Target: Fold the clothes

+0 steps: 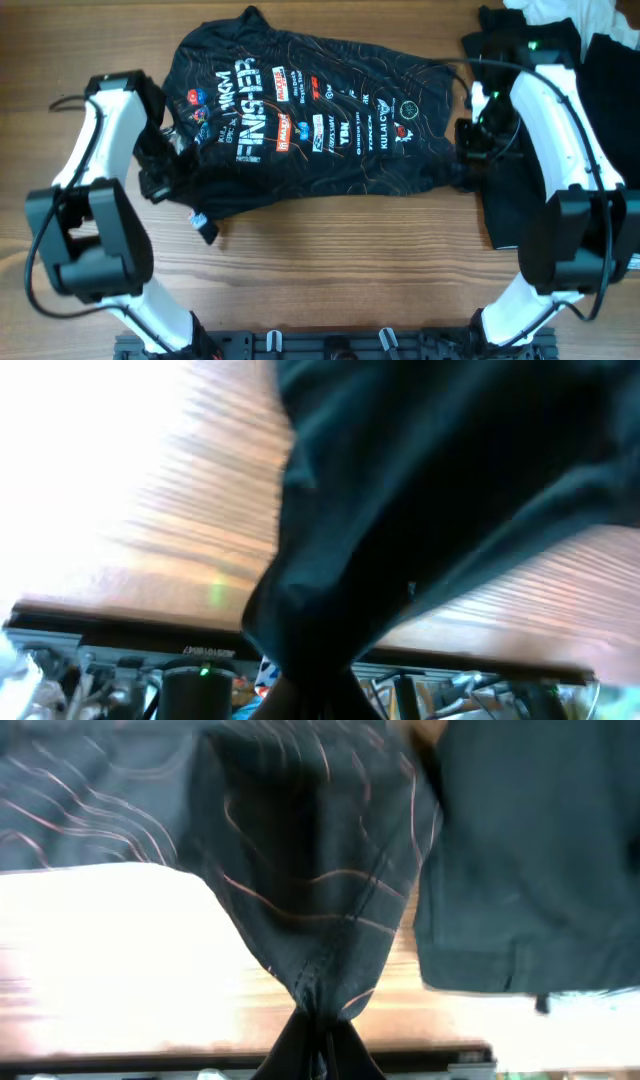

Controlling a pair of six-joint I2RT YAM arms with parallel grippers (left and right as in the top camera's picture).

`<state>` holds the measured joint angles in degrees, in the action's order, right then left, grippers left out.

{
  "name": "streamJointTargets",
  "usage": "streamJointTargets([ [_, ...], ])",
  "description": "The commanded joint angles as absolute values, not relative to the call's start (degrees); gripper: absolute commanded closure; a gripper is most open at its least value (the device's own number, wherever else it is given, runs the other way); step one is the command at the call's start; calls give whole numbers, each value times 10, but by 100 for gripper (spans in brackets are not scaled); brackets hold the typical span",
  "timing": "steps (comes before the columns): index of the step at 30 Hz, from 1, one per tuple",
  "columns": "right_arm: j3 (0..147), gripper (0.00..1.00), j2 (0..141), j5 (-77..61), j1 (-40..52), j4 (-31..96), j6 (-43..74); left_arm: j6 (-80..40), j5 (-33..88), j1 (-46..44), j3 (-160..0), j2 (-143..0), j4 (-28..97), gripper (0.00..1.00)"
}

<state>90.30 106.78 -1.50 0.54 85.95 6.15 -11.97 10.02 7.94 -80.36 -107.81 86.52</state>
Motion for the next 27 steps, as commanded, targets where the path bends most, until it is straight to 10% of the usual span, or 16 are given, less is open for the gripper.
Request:
streamJointTargets([
  [1, 833, 96, 981, 3, 1, 842, 128, -173, 61, 126, -749, -971, 858, 96],
  [8, 797, 96, 943, 10, 1, 769, 149, -202, 93, 239, -726, -829, 806, 96],
  [23, 797, 88, 1053, -35, 1, 424, 114, -202, 125, 96, -724, -923, 386, 96],
  [27, 798, 46, 1055, 17, 1, 389, 116, -197, 88, 96, -724, -962, 341, 34],
])
